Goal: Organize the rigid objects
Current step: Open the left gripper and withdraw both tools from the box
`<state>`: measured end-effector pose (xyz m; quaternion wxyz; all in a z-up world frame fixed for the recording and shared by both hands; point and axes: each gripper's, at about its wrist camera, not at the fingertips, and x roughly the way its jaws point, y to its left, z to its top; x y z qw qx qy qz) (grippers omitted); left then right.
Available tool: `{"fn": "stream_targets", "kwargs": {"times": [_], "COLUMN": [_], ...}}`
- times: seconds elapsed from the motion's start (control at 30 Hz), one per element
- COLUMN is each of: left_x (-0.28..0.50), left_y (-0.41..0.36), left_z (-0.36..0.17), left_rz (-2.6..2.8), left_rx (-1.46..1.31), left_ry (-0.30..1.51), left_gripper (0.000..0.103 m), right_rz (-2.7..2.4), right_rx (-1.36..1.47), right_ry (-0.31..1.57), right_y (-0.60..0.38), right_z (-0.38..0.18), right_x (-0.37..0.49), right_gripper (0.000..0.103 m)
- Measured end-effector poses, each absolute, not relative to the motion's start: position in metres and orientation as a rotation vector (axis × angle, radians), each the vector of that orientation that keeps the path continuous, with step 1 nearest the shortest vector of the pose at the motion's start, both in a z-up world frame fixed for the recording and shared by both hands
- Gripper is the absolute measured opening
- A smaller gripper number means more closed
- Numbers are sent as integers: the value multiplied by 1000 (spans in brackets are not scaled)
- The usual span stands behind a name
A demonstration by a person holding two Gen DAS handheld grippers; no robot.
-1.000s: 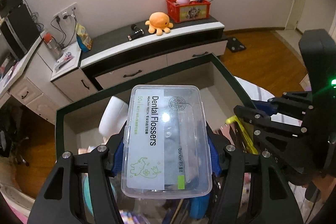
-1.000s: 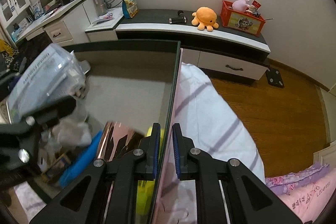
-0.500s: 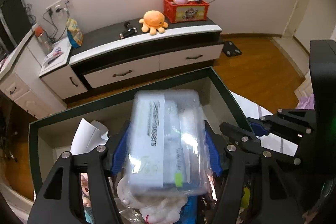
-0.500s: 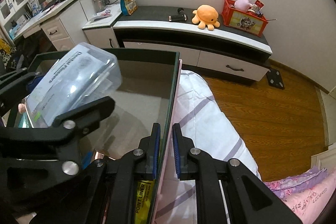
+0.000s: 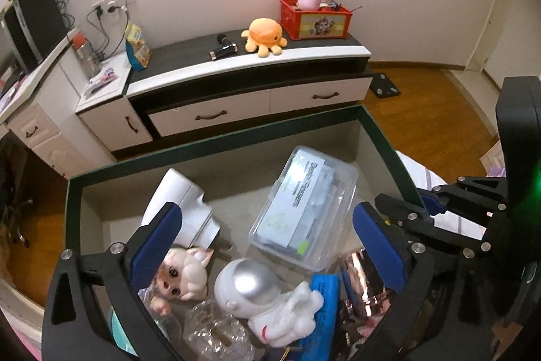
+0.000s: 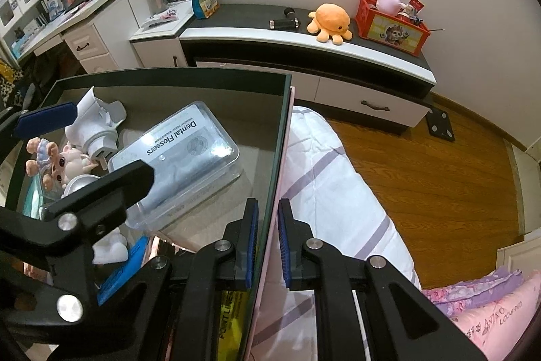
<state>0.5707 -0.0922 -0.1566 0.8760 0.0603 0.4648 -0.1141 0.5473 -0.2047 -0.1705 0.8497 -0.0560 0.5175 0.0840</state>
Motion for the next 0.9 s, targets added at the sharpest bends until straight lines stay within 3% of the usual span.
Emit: {"fn": "stream_targets", "kwargs": {"times": [0.47,0.6,0.73,0.8,0.9], "left_x": [486,453,425,408,385], "left_y": [-57,-46,-39,-34,-29], "left_z": [-129,-123,-118,-113,-104], "left_rz": [-183,-155,-116,-100,-112], "left_rx": [201,196,207,195,151], "left_ry": [846,804,766,736,703], "left_gripper": [103,103,103,103,103], "right_rz": [185,181,193,209,235], "right_rx": [-115,-118,-96,-91,-90], "right_ry": [1077,1059,1011,971,888], "right_y": [-207,-205,-199,-192,-179], "right_z": [-168,-163,-148,-140,-123], "right_x": [497,472,448,435,411], "right_gripper": [12,16,36,65,69]}}
